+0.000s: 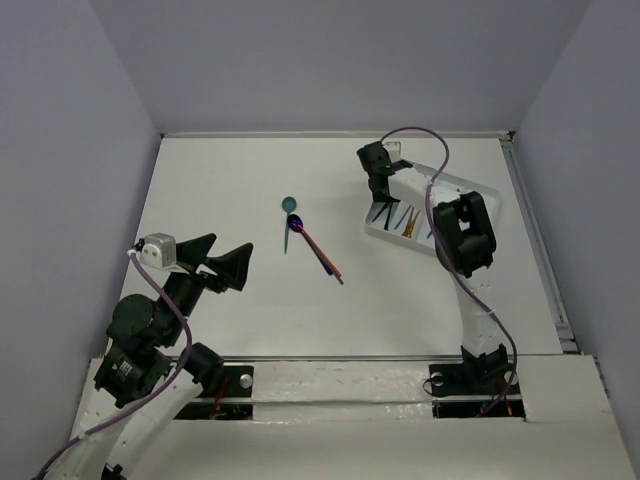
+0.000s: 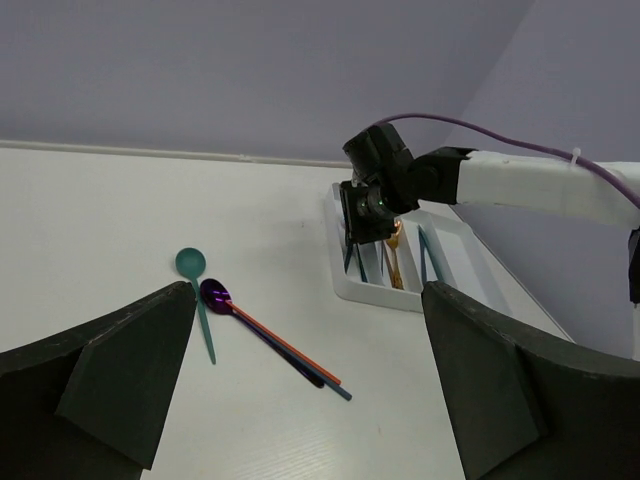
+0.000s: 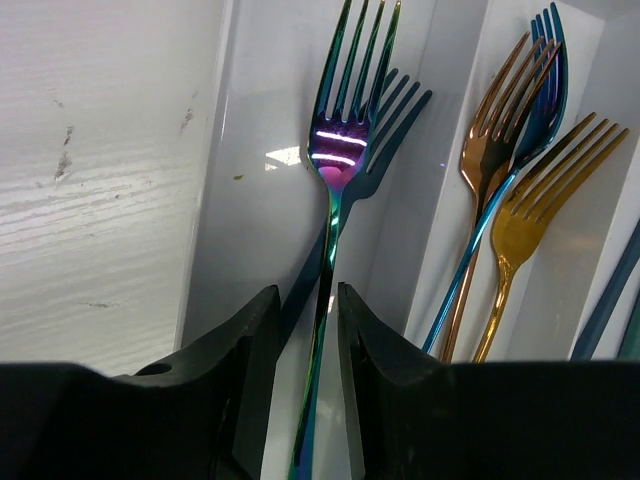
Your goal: Sort the eating utensils into containers
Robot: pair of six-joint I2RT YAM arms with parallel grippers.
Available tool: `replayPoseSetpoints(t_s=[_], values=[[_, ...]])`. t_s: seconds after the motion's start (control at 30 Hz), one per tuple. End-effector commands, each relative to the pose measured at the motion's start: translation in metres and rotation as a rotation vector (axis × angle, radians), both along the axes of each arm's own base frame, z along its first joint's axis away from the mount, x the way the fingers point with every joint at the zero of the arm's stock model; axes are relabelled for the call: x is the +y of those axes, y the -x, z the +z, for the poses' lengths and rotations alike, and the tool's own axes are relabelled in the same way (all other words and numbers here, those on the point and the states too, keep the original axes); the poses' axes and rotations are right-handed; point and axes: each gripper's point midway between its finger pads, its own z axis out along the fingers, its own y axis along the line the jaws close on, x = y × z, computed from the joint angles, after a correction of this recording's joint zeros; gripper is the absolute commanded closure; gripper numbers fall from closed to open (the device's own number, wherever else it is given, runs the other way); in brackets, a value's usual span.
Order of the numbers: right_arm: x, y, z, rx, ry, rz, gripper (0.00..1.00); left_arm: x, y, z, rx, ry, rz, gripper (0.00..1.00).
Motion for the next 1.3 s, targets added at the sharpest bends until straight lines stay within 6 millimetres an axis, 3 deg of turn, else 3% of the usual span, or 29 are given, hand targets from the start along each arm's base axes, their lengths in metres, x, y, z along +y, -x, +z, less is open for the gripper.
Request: replayPoseSetpoints(t_s=[0.0, 0.27, 0.4, 0.67, 0.83, 0.87, 1.03, 1.27], values=[[-0.009, -0.013, 0.011, -0.050, 0.052, -0.057, 0.64, 0.002, 0.006, 0.023, -0.060, 0.027, -0.007, 0.01], [-0.010, -0.016, -0.010, -0.022, 0.043, -0.079, 0.57, 0.000, 0.006, 0.023, -0.057, 0.026, -0.017, 0.01], [0.000, -0.014, -0.022, -0.008, -0.022, -0.085, 0.57, -0.001, 0.004, 0.021, -0.051, 0.020, -0.013, 0.01], [0.002, -0.007, -0.028, -0.032, -0.080, -0.123, 0.78, -0.001, 0.004, 0.021, -0.051, 0.022, -0.012, 0.01], [-0.007, -0.008, -0.018, -0.076, -0.088, -0.160, 0.91, -0.001, 0.004, 0.021, -0.050, 0.020, -0.012, 0.01], [-0.007, -0.008, -0.017, -0.082, -0.089, -0.165, 0.99, -0.001, 0.004, 0.021, -0.051, 0.021, -0.012, 0.01], [-0.014, -0.009, -0.001, -0.150, -0.087, -0.198, 1.00, 0.000, 0.004, 0.021, -0.049, 0.021, -0.011, 0.01], [-0.017, -0.016, 0.064, -0.332, -0.153, -0.219, 1.00, -0.002, 0.003, 0.020, -0.047, 0.019, -0.017, 0.01]])
